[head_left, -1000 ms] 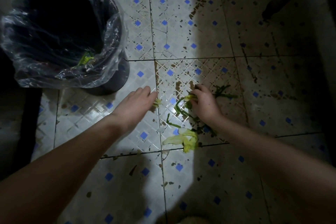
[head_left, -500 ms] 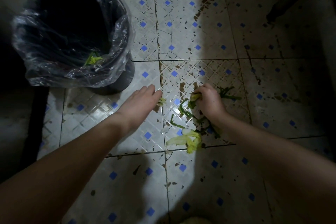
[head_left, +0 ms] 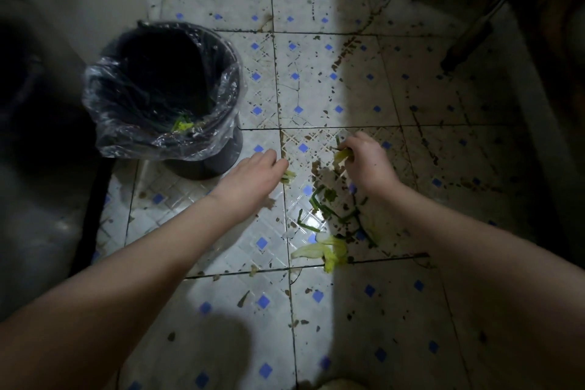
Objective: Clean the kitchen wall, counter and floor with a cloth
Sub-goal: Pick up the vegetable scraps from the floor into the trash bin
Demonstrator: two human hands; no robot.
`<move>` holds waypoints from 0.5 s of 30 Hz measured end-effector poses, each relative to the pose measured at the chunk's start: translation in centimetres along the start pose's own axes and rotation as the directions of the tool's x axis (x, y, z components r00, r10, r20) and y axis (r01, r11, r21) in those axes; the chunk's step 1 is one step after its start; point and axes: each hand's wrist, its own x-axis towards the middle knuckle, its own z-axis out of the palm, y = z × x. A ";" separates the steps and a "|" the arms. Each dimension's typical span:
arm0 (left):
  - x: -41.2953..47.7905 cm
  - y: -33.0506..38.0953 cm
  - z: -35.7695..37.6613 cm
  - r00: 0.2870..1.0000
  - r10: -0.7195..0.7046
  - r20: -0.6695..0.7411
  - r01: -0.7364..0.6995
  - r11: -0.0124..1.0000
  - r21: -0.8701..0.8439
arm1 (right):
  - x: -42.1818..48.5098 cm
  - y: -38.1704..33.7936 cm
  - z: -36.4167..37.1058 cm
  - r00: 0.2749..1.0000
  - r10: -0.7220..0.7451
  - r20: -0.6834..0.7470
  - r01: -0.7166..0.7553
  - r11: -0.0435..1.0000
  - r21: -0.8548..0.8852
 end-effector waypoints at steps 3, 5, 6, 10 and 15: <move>-0.2 0.4 -1.6 0.998 0.008 -0.055 -0.006 1.000 0.028 | -0.1 -1.0 -1.3 0.997 -0.075 -0.031 0.074 0.997 -0.010; -0.3 0.6 -2.8 0.996 0.005 -0.091 -0.001 0.999 0.045 | 0.0 -1.7 -2.0 0.993 -0.108 -0.051 0.107 0.994 -0.015; -0.3 0.6 -3.4 0.993 0.001 -0.117 0.005 0.998 0.058 | 0.0 -2.2 -2.4 0.991 -0.123 -0.052 0.122 0.992 -0.020; -0.8 0.0 -5.4 0.969 -0.057 -0.240 0.075 0.995 0.066 | 0.3 -3.7 -4.0 0.979 -0.195 -0.067 0.190 0.979 -0.068; -1.7 -2.3 -7.4 0.911 -0.134 -0.391 0.181 0.980 0.085 | 0.7 -5.7 -5.4 0.962 -0.253 -0.098 0.244 0.965 -0.094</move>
